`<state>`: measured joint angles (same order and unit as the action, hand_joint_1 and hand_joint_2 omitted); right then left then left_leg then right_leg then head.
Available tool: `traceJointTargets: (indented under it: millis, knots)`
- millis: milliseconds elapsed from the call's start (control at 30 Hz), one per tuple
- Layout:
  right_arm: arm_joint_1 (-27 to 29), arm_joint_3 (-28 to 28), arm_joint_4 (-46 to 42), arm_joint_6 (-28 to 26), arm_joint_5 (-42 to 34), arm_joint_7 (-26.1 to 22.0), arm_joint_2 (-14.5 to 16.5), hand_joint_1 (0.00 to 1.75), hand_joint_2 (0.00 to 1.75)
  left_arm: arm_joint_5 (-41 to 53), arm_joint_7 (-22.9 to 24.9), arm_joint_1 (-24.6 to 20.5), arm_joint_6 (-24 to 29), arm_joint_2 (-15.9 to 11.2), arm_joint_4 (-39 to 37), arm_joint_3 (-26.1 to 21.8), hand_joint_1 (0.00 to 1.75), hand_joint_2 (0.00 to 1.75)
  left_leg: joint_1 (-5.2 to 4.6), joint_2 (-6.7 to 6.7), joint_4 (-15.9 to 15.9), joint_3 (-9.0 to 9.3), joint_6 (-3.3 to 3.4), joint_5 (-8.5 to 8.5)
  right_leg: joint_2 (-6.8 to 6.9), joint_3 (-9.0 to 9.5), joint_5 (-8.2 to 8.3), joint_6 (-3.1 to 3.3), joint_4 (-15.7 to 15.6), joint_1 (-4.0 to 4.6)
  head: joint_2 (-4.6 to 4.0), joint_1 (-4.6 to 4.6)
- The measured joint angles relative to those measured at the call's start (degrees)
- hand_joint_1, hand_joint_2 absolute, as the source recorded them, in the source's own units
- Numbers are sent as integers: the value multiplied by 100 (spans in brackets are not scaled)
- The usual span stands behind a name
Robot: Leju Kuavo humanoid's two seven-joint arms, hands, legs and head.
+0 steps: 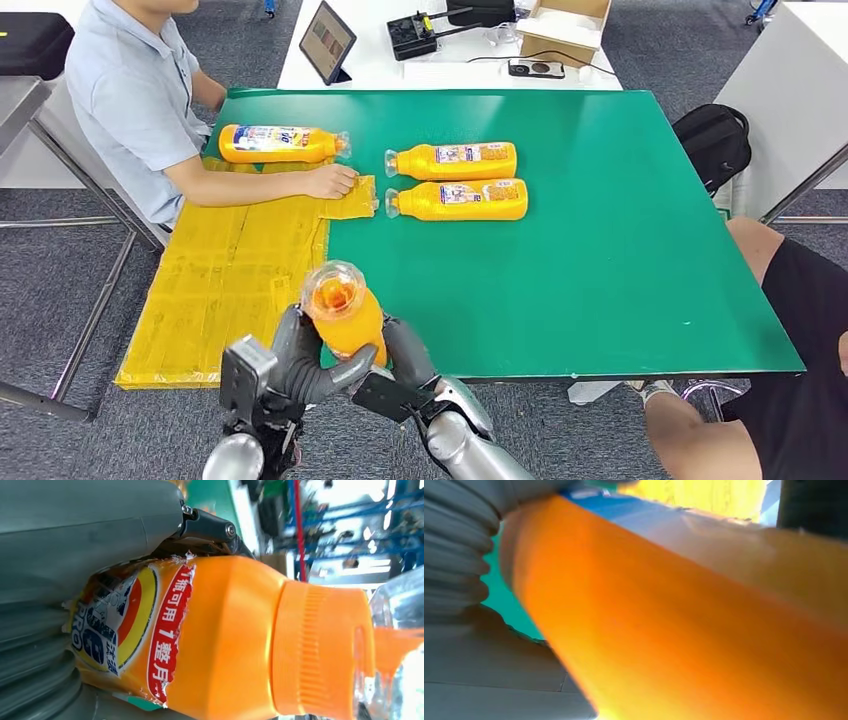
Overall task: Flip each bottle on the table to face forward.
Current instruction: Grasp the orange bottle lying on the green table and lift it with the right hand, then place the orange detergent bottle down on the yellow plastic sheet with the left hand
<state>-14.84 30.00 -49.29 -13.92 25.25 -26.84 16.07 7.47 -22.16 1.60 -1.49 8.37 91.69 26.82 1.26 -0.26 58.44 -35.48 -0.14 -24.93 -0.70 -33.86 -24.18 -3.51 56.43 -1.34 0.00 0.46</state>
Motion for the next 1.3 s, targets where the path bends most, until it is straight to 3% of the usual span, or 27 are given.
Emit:
traceJointTargets:
  millis: [200, 333, 500, 600, 733, 833, 967, 1100, 1300]
  knots:
    - [-61, 56, -9, -768, 167, -418, 32, 0, 0, -862, 396, -162, -254, 19, -269, -126, 175, 175, -1, -1, 0, 1, 0, 1, 1, 0, 1, 0, 0, -1, 0, 1]
    - [-133, 90, -13, -1172, 135, -598, 70, 0, 0, -1103, 531, -316, -75, 62, -439, -189, 175, 175, 0, -1, 0, 1, 1, 1, 2, -1, 1, 0, 0, 0, 0, 1]
    - [-249, 101, -2, -1308, 65, -641, 115, 0, 0, -1183, 546, -495, 61, 96, -590, -228, 175, 175, 0, -1, 0, 1, 1, 2, 3, -1, 2, 0, 0, 0, 0, 1]
    - [-298, 96, 16, -1490, -27, -743, 115, 0, 0, -1061, 447, -641, 423, 98, -625, -280, 175, 175, 0, -1, 0, 0, 1, 2, 3, -1, 2, 0, 1, 0, 0, 1]
    - [-317, 84, -26, -1700, -218, -1037, 127, 0, 0, 303, 164, -974, 1638, 67, -627, -450, 175, 175, 0, 0, 1, 2, 2, 4, 3, -2, 3, 0, 1, 0, 0, 1]
    - [-288, 76, -173, -2013, -423, -1104, 125, 0, 0, 835, 184, -1215, 1937, 8, -659, -614, 175, 175, 2, -5, 1, 1, 0, 10, 7, -1, 2, -1, 2, 1, 0, 2]
    - [-134, 44, -776, -2530, -637, -1122, 79, 0, 0, 1469, 316, -1666, 2010, -125, -895, -833, 175, 175, 1, -2, 1, 0, 0, 11, 6, -4, 8, 4, 3, 0, 0, 2]
    - [189, -78, -1809, -2590, -474, -1123, 38, 0, 0, 2741, 633, -2320, 1980, -353, -1333, -981, 175, 175, 1, -2, 2, -1, -1, 14, 8, -4, 12, 10, 3, 1, 0, 2]
    - [431, -7, -2729, -2606, -935, -1123, -29, 0, 0, 4602, 1409, -3400, 1486, -604, -2576, -959, 175, 175, 1, -1, 2, 1, -3, 18, 6, -4, 13, 10, 4, 1, 0, 4]
